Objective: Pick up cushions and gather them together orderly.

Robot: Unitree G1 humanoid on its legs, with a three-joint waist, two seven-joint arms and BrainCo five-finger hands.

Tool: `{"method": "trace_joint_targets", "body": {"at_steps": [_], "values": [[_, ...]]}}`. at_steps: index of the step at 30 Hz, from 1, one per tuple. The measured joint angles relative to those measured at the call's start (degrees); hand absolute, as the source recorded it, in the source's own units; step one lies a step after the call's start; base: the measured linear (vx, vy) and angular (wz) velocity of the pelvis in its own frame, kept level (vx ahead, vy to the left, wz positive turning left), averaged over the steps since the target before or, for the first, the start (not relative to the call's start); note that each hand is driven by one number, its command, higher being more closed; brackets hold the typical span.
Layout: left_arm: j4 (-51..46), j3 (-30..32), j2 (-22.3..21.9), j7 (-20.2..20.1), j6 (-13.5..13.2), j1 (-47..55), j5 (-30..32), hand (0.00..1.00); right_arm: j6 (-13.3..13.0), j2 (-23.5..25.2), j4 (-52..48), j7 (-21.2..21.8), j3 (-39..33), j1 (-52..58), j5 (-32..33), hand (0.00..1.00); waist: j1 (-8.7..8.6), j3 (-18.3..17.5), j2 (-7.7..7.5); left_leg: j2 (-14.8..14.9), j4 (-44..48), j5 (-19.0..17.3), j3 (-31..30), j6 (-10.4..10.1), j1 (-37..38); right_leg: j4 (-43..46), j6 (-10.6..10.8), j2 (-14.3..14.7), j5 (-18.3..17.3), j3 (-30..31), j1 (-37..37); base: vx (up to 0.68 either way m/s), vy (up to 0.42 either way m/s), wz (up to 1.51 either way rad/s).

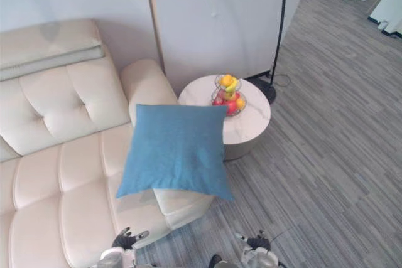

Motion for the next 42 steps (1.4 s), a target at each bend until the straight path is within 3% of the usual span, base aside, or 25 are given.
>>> {"method": "trace_joint_targets", "body": {"at_steps": [4,9,18,22,31,36,37,42], "values": [[-4.2,2.4,4.0,0.9,-0.2,0.7,-2.4,0.00,-0.5,-4.1,-4.2,-1.2,-2.1,-2.4,0.6,0.00,-0.35,-0.1,0.15,-0.2,-3.1,0.6,-0.7,0.2,-0.2,-2.7,-0.1,0.7,2.8,-0.5,-0.2,-0.13,0.034,0.09],[-8.2,5.4,8.5,1.1,-0.6,0.8,-4.7,0.00,-0.7,-5.5,-6.5,-1.3,-2.1,-3.6,1.1,0.00,-0.45,-0.6,-0.58,-1.2,-6.0,2.2,-1.3,0.8,-0.5,-5.5,0.5,0.5,5.1,-0.4,-0.4,-0.14,0.032,0.06],[-17.7,6.8,10.4,3.4,-1.3,-2.2,-11.0,0.00,-0.8,-9.8,-11.2,-1.9,1.0,-7.8,5.8,0.00,-1.07,-1.2,1.22,-2.0,-7.0,2.6,-2.8,0.8,-2.7,-7.4,0.7,0.7,5.1,1.8,-1.6,-0.02,0.004,0.07],[-19.3,3.0,11.6,4.6,-2.3,-7.8,-12.6,0.00,-1.2,-9.8,-11.5,-2.6,3.2,-12.7,7.4,0.00,-1.00,-0.1,1.29,-1.9,-6.4,4.0,-3.9,0.7,-5.2,-7.1,0.3,0.8,6.3,0.5,-3.6,0.09,-0.018,0.19],[-19.6,-11.3,12.1,5.9,-3.6,-29.1,-14.1,0.00,-2.1,-9.4,-10.6,-4.0,12.7,-31.5,9.9,0.00,0.61,9.9,1.44,-2.0,0.4,4.0,-4.0,0.8,-15.9,-1.1,-0.8,-0.6,5.5,0.9,-12.9,-0.01,-0.001,0.08],[-16.0,-16.4,11.0,7.0,-3.5,-35.4,-14.5,0.00,-2.1,-8.1,-9.7,-6.0,14.7,-37.0,11.0,0.00,0.71,12.3,1.45,-2.0,2.2,4.0,-3.9,0.8,-20.6,4.1,-1.1,-1.5,3.9,1.5,-19.4,-0.09,-0.013,-0.02],[-15.7,-17.5,10.2,7.1,-3.5,-36.3,-14.5,1.00,-2.1,-7.3,-9.7,-6.4,15.0,-37.6,11.5,1.00,0.78,12.4,1.41,-2.0,2.5,4.0,-3.9,0.8,-21.6,5.6,-1.2,-1.8,3.5,1.7,-21.0,-0.06,-0.005,0.00],[-15.4,-20.1,8.3,8.6,-3.4,-40.3,-14.4,1.00,-2.2,-5.7,-11.3,-7.7,17.4,-40.2,11.8,1.00,0.80,13.9,1.46,-1.7,4.1,4.2,-3.6,1.0,-25.6,8.4,-1.5,-2.2,3.2,2.2,-25.5,-0.10,-0.017,-0.01]]}}
